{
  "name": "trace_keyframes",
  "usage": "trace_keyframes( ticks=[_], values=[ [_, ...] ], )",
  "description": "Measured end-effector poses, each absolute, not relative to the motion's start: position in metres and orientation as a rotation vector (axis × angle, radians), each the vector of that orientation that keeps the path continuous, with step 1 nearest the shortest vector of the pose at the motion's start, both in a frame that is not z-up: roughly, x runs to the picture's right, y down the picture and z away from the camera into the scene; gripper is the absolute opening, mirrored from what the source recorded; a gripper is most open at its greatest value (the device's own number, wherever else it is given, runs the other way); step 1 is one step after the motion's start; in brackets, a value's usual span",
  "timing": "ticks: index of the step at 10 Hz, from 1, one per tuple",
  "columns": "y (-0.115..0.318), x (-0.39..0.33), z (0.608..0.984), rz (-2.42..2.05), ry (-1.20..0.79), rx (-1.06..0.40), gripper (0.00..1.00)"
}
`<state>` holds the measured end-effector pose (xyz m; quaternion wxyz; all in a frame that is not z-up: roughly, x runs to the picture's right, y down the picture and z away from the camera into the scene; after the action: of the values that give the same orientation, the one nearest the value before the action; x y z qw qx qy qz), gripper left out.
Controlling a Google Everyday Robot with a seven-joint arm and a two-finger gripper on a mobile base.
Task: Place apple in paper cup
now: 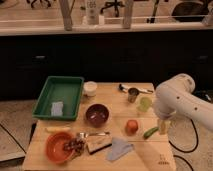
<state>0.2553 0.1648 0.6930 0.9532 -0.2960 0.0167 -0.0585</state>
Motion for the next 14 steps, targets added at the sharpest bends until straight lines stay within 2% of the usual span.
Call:
trace_keyframes(
  ticks=[14],
  values=[
    [0.202, 0.224, 0.742, -0.310, -0.022, -0.613, 0.80]
  ],
)
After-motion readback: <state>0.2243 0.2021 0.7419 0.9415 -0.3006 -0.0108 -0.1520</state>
